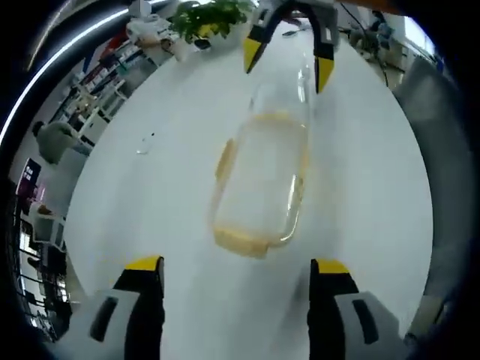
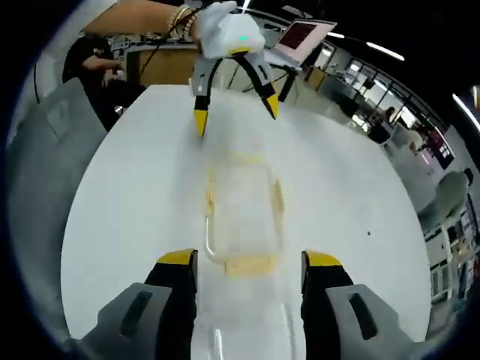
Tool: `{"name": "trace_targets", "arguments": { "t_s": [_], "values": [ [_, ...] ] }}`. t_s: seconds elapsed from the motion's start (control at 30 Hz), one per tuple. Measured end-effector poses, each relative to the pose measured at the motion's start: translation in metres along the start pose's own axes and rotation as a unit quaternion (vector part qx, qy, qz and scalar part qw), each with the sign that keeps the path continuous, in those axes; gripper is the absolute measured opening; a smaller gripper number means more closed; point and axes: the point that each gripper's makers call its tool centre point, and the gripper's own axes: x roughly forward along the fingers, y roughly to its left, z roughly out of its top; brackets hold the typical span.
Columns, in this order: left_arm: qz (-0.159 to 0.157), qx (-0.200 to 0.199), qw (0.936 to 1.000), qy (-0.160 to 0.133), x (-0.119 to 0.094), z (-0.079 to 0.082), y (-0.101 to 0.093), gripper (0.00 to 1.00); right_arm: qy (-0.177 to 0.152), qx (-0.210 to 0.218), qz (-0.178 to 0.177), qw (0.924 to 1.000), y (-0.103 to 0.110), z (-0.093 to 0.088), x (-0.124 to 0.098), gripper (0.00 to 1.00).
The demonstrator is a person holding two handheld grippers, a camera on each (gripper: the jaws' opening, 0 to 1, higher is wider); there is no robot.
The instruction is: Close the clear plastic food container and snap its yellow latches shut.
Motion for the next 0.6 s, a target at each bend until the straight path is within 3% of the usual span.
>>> {"name": "trace_targets", "arguments": {
  "t_s": [0.17, 0.4, 0.5, 0.6],
  "values": [
    [-0.058, 0.002, 0.9983, -0.004, 0.020, 0.003, -0.004, 0.74, 0.048, 0.010, 0.037, 0.9981, -0.006, -0.019, 0.026, 0.55],
    [-0.084, 0.022, 0.9962, 0.007, 0.038, 0.002, -0.002, 0.72, 0.087, 0.015, 0.077, 0.9930, 0.000, -0.034, 0.041, 0.49],
    [-0.101, 0.031, 0.9944, 0.003, 0.042, 0.002, -0.007, 0.71, 0.094, -0.003, 0.077, 0.9925, -0.001, -0.037, 0.046, 0.48],
    [-0.106, 0.043, 0.9933, 0.013, 0.046, 0.000, -0.008, 0.67, 0.089, 0.008, 0.080, 0.9928, -0.006, -0.035, 0.047, 0.49]
  ]
}}
